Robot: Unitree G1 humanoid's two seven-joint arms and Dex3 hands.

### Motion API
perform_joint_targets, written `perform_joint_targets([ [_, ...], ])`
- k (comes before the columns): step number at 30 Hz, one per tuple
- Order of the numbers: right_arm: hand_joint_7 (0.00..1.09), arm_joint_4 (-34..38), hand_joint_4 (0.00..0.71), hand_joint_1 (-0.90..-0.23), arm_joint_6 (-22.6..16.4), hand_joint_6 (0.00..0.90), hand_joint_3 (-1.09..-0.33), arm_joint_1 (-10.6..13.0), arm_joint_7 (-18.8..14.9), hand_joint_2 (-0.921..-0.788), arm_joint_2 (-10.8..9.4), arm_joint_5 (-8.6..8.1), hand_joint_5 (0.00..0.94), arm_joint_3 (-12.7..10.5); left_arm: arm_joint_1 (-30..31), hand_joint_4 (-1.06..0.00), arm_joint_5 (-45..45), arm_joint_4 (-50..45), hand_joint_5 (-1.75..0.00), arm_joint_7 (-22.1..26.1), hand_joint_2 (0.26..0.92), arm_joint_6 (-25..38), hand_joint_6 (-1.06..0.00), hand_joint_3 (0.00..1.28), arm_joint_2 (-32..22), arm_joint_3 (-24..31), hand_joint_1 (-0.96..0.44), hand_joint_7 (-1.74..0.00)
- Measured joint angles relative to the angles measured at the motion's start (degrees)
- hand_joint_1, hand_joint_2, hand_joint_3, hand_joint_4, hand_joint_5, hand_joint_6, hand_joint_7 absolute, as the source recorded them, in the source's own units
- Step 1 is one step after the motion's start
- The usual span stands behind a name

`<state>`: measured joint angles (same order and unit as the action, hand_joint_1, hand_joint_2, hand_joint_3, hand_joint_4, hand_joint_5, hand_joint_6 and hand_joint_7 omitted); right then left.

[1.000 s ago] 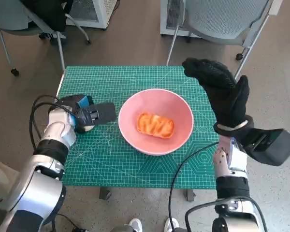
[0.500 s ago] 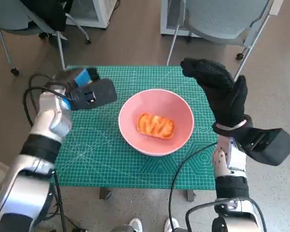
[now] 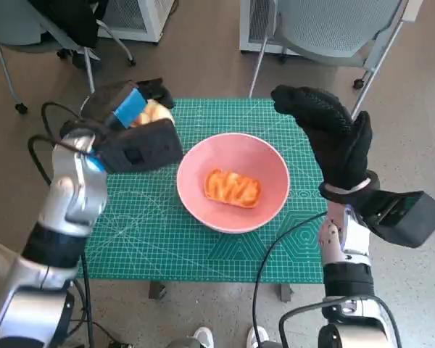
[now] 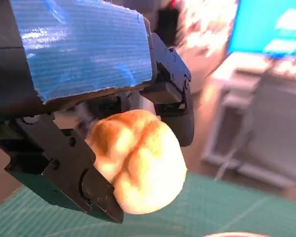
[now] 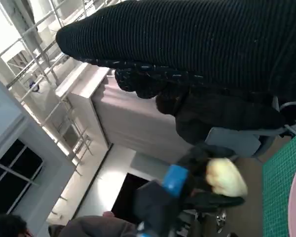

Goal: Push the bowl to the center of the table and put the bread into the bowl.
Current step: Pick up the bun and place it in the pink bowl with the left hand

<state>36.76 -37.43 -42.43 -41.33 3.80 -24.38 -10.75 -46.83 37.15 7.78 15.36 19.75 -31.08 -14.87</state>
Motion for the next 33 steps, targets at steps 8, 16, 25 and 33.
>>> perform_joint_targets([
  [8, 0.27, 0.0, 0.07, -0.69, 0.0, -0.001, -0.846, 0.0, 0.0, -0.921, 0.0, 0.01, 0.0, 0.0, 0.3, -0.76, 0.3, -4.9, -1.04, -0.2, 0.916, -0.1, -0.67, 0.02, 2.6, -0.1, 0.0, -1.17],
  [16, 0.27, 0.0, 0.07, -0.69, 0.0, -0.001, -0.845, 0.0, 0.0, -0.921, 0.0, 0.0, 0.0, 0.0, 0.4, -0.75, 0.2, -4.4, -1.06, 0.8, 0.919, -1.8, -0.64, 0.03, 6.1, -2.7, 0.0, -1.19],
  [25, 0.27, -0.1, 0.071, -0.691, 0.0, -0.001, -0.845, 0.0, 0.0, -0.921, 0.2, -0.05, 0.0, -0.1, -0.1, -0.7, -2.6, 2.6, -1.24, 2.3, 0.92, -6.9, -0.56, 0.1, 9.7, -4.4, 0.0, -1.15],
  [33, 0.27, -0.6, 0.071, -0.69, 0.1, -0.001, -0.843, 0.1, 0.0, -0.921, 0.6, -0.1, 0.001, -0.2, -0.4, -0.38, -5.0, 6.9, -0.44, 4.4, 0.85, -10.6, -0.36, 0.14, 10.9, -4.6, -0.15, -0.78],
])
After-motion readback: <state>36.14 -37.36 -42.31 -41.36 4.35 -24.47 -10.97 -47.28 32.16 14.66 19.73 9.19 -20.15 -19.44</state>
